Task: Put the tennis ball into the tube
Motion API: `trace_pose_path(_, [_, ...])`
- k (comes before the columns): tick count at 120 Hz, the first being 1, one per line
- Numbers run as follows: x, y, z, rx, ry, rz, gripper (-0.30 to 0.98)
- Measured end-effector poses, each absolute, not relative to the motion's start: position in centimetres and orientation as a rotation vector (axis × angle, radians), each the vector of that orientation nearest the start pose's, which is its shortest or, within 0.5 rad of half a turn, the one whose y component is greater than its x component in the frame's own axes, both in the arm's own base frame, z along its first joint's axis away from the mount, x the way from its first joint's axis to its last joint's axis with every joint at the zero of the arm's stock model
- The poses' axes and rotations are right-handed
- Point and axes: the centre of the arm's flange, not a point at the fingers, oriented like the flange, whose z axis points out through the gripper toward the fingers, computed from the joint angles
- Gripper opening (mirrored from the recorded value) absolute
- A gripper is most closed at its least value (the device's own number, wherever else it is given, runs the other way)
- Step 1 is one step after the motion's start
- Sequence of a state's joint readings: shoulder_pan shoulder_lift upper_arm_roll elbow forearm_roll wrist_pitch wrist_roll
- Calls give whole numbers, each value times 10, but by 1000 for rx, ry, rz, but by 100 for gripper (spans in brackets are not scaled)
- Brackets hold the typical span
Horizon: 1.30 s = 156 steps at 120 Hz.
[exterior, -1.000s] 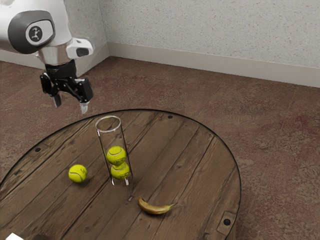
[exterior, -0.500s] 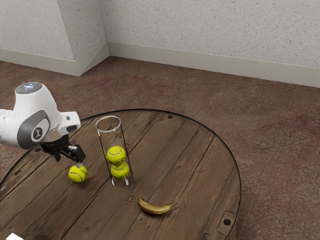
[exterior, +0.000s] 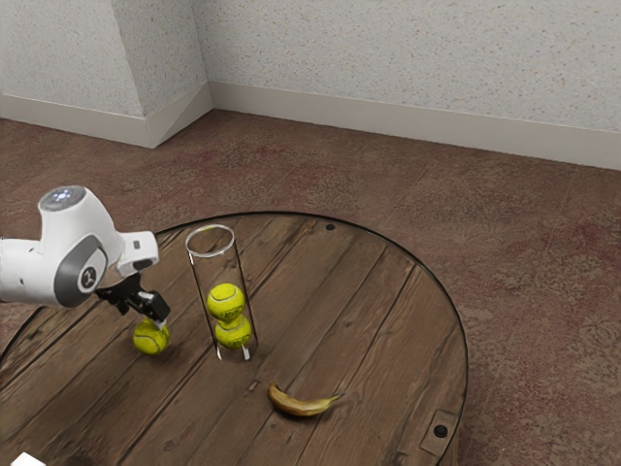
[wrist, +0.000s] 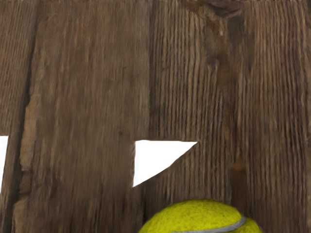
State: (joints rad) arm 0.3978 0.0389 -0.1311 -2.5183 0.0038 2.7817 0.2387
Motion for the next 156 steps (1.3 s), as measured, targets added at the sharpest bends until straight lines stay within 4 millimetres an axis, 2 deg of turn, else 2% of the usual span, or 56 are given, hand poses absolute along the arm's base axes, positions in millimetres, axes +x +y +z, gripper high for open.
trace_pose_path(21, [474,106,272,-3084,72,-315,69])
trace_pose_path(66, [466,122,251,-3098,80,-255,68])
trace_pose_path(99, [463,122,247,-3100,104,-239,44])
trace_pose_path(123, [464,118,254,-3092,126,-255,36])
trace_pose_path(129, [465,117,264,-3083,132,-275,34])
trace_pose_path(135, [466,117,289,-3061,136,-319,33])
trace_pose_path(144, [470,113,351,-3015,138,-407,29])
trace_pose_path(156, [486,85,435,-3007,166,-473,27])
